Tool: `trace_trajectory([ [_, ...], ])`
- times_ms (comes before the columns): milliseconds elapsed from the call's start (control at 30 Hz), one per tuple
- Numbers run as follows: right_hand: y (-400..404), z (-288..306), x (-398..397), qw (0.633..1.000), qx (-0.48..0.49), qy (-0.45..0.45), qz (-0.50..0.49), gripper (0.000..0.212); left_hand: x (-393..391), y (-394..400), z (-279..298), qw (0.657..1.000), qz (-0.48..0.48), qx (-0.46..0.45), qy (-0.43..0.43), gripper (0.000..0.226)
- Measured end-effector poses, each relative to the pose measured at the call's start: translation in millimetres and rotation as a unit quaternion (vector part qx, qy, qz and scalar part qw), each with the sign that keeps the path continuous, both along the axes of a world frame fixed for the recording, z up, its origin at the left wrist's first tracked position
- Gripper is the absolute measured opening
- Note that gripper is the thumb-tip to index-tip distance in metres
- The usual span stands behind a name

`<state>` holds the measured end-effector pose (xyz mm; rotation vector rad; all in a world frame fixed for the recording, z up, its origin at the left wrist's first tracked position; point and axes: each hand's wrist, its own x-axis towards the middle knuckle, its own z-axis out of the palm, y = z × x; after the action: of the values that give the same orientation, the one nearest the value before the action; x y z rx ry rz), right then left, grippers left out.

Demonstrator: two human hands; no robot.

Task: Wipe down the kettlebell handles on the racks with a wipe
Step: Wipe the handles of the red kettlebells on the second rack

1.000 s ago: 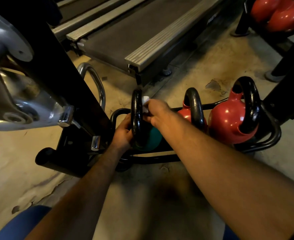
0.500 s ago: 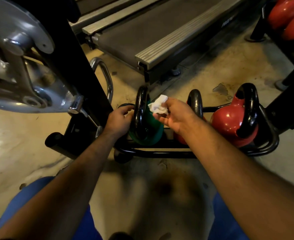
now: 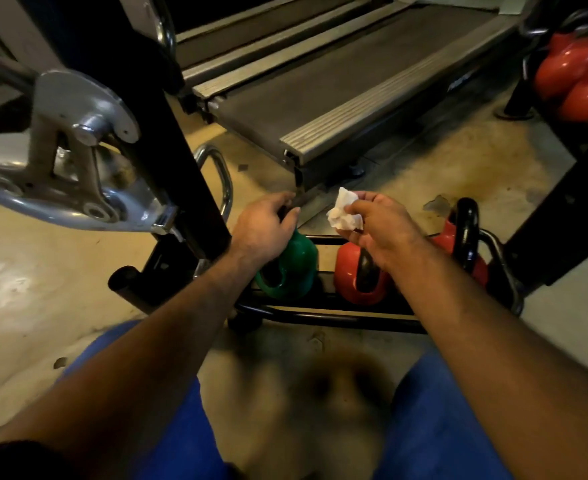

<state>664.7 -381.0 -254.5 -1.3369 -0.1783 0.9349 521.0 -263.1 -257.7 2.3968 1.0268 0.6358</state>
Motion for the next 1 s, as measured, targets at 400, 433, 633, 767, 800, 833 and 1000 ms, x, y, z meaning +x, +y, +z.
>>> trace_trajectory([
  [400,-42.4,-33.2,34.5,0.772,-0.159,-0.606,0.106,0.034,69.3,-43.5,-87.0,0.984,-0.053,-0.168,-0.018,0.032],
  [433,-43.1,-37.5,36.7,0.735,-0.155,-0.647,0.131,0.032,71.1,-42.8,-95.3,0.980,-0.054,-0.191,-0.024,0.030],
  [633,-57.7,-42.5,36.1,0.582,-0.166,-0.728,0.322,0.036,76.1,-39.7,-132.2,0.933,-0.177,-0.299,-0.090,0.051],
  [767,-51.9,-31.9,52.6,0.548,-0.207,-0.744,0.321,0.046,83.6,-40.0,-155.0,0.942,-0.174,-0.271,-0.096,0.051],
  [800,-46.8,-26.2,56.6,0.571,-0.232,-0.729,0.299,0.046,84.5,-39.5,-157.5,0.944,-0.167,-0.270,-0.093,0.052],
  [833,-42.4,-23.9,56.9,0.585,-0.245,-0.718,0.288,0.045,84.8,-38.9,-158.7,0.944,-0.162,-0.272,-0.092,0.053],
  [1000,-46.6,-37.9,30.9,0.499,-0.214,-0.751,0.376,0.037,88.0,-32.6,-165.6,0.943,-0.177,-0.268,-0.091,0.056],
])
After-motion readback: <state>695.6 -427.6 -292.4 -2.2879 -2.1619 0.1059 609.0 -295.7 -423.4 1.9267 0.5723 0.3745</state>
